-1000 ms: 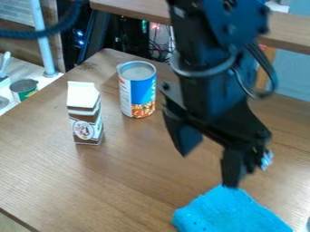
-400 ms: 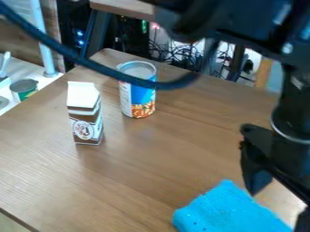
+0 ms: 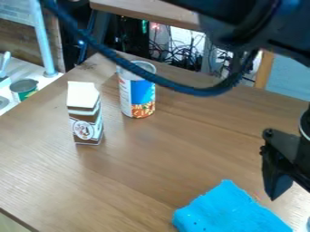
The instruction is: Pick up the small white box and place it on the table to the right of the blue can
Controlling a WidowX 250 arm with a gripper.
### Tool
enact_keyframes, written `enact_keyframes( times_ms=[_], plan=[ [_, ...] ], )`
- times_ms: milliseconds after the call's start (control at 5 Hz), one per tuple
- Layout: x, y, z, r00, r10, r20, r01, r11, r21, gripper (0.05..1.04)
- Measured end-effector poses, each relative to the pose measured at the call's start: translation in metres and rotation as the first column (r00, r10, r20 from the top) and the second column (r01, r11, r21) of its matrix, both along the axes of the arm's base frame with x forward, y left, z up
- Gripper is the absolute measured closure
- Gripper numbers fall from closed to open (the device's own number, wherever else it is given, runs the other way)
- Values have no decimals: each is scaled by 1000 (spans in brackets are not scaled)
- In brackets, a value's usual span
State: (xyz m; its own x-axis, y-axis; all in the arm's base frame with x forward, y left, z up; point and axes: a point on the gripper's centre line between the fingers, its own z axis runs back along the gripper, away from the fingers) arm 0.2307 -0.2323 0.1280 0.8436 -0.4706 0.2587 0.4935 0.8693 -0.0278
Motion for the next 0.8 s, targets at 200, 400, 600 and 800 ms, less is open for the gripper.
enact_keyframes(
  times_ms=[200, 400, 600, 800],
  plan=[
    [5, -5, -10, 1000, 10, -12, -10, 1000, 25, 73],
    [2, -18, -23, 999, 32, -32, -30, 997, 76, 73],
    [5, -25, -30, 998, 39, -47, -35, 995, 91, 73],
    [8, -30, -35, 997, 42, -58, -37, 995, 94, 73]
  ],
)
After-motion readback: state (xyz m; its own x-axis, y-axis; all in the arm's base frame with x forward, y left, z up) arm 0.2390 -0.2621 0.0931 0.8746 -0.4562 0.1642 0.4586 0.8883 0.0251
